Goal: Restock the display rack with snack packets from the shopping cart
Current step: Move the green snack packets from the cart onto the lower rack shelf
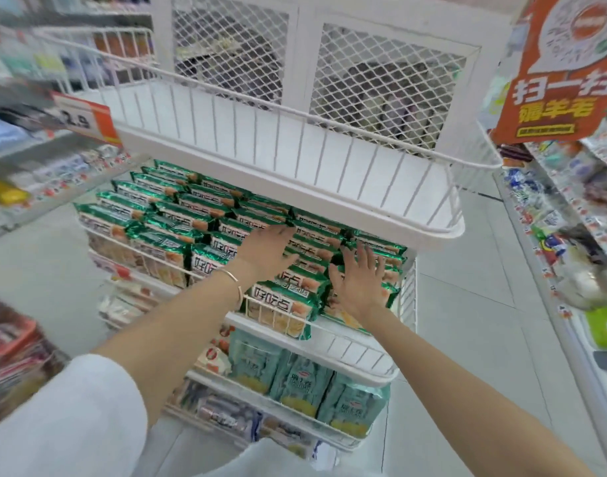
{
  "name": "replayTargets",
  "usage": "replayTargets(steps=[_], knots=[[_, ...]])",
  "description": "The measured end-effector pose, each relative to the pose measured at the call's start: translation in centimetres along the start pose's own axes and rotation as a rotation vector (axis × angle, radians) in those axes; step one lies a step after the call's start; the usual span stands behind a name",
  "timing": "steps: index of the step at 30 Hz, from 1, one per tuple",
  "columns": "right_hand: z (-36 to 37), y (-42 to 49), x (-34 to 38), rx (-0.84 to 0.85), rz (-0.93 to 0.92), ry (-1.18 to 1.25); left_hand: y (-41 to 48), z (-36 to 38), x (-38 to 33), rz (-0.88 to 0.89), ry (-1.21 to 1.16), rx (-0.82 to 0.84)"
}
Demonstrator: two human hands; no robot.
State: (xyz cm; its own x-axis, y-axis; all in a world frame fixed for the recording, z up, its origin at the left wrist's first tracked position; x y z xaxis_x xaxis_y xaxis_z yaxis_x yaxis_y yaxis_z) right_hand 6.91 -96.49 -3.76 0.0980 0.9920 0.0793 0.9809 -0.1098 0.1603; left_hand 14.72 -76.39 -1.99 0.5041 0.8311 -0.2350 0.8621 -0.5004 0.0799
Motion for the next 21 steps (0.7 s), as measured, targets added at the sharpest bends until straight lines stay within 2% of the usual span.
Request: replayTargets(steps=[3, 8, 12, 17, 21], knots=[[-0.6, 1.4, 7.2, -0.030, -0.112, 0.040, -4.6, -2.6, 7.2, -0.146, 0.000, -0.052], [0.4, 2.7, 21.6, 0.027, -0.230, 0.129, -16.1, -5.7, 19.2, -0.423, -0.045, -0.076], [2.8, 1.9, 33.0, 0.054, -0.380, 0.103, -26.0, -6.5, 27.6, -0.655, -0.092, -0.098], [5.8, -1.7, 47.2, 0.129, -0.606, 0.145, -37.3, -7.6, 35.2, -0.897, -0.116, -0.113], [8.7, -4.6, 56.2, 0.259, -0.737, 0.178, -44.2, -7.2, 39.6, -1.092, -0.173, -0.118]])
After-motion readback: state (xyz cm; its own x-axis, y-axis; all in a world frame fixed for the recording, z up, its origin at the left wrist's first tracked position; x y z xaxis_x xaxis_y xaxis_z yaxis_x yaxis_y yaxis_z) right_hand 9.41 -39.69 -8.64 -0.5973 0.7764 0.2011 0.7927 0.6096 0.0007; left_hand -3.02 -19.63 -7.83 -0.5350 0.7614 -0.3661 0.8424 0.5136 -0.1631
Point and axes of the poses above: each hand's wrist, its own y-axis towards the middle knuckle, its own z-axis out of the palm, x = y × z, the point moved 2 cm from there along y, towards the middle knuckle, and after that the axes turned 8 degrees about -y, right-handed, at the moved point
